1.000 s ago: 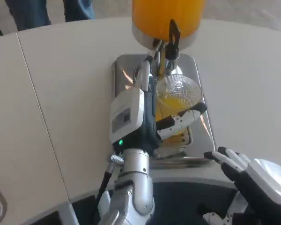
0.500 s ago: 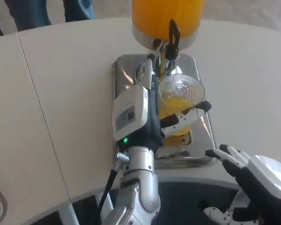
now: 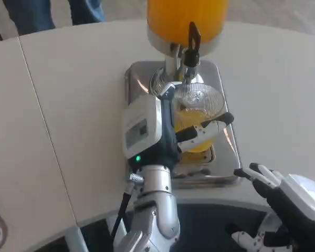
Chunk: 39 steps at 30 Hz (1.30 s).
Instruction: Grasp the cup under the faucet to collect the drink, then remove the cup.
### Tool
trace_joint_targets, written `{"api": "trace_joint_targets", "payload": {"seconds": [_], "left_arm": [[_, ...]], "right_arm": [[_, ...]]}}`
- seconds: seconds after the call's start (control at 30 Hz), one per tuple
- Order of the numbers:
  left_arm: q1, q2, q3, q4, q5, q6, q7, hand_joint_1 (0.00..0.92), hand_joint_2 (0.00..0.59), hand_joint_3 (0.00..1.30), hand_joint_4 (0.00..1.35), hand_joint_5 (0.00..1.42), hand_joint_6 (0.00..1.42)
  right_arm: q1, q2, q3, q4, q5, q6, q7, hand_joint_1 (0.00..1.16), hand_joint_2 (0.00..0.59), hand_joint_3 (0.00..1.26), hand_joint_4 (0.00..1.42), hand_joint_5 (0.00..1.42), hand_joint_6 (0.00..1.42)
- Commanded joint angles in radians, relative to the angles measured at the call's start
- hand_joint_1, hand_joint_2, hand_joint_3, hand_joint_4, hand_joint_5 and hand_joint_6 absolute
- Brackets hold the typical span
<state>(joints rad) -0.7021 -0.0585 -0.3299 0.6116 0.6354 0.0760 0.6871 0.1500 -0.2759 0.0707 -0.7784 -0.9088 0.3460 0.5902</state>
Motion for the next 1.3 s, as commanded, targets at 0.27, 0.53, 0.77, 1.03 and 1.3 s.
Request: {"api": "trace_joint_targets", "payload": {"seconds": [0.27,0.53,0.77,1.03,1.3], "left_arm": [[0.037,-0.012,0.027,0.017,-0.032,-0.013,0.013,0.546,0.061,0.86,0.99,1.26,1.42],[0.070,0.012,0.045,-0.051,-0.033,-0.045,0.012,0.570,0.061,0.93,1.10,1.36,1.42],[0.112,0.071,0.042,-0.141,-0.031,-0.096,-0.013,0.578,0.051,0.93,1.12,1.38,1.42],[0.139,0.125,0.060,-0.198,-0.040,-0.146,-0.036,0.579,0.051,0.93,1.12,1.38,1.42],[0.164,0.183,0.097,-0.254,-0.059,-0.216,-0.070,0.579,0.051,0.93,1.12,1.38,1.42]], "right_arm": [[-0.005,0.000,-0.004,0.018,0.001,0.008,-0.019,0.77,0.356,0.11,0.00,0.00,0.00],[0.001,0.003,0.004,0.015,0.005,0.004,-0.031,0.77,0.355,0.11,0.00,0.00,0.00],[0.007,0.004,0.009,0.014,0.010,0.001,-0.049,0.76,0.359,0.11,0.00,0.00,0.00],[-0.003,0.003,0.022,0.023,0.010,-0.001,-0.063,0.76,0.361,0.11,0.00,0.00,0.00],[-0.038,0.001,0.043,0.048,0.001,0.000,-0.072,0.74,0.357,0.11,0.00,0.00,0.00]]}}
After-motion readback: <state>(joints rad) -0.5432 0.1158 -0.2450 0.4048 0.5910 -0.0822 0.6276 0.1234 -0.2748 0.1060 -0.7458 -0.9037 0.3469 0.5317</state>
